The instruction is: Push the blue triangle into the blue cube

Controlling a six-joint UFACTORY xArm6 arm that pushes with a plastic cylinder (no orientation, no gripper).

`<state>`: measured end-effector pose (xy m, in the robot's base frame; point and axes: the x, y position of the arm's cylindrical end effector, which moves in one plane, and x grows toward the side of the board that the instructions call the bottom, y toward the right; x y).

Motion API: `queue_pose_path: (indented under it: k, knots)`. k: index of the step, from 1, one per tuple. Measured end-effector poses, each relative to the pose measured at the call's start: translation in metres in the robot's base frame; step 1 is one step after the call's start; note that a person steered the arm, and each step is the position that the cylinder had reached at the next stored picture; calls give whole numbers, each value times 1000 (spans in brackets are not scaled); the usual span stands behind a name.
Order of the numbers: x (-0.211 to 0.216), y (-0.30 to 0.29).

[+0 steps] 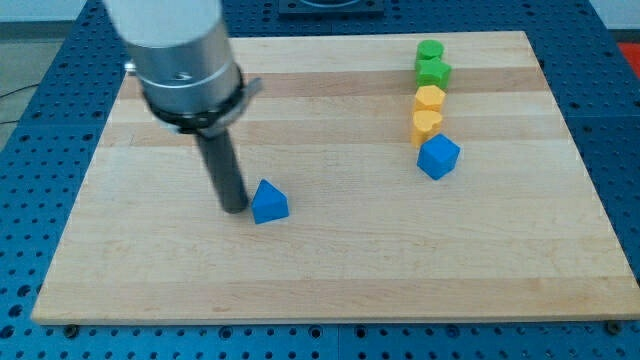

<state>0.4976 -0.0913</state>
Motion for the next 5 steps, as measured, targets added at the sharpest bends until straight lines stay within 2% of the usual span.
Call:
queue_pose_path:
  k: [1, 2, 3, 4, 5]
  knots:
    - [0, 94]
    - [0, 115]
    - [12, 27]
    - [51, 82]
    - [31, 108]
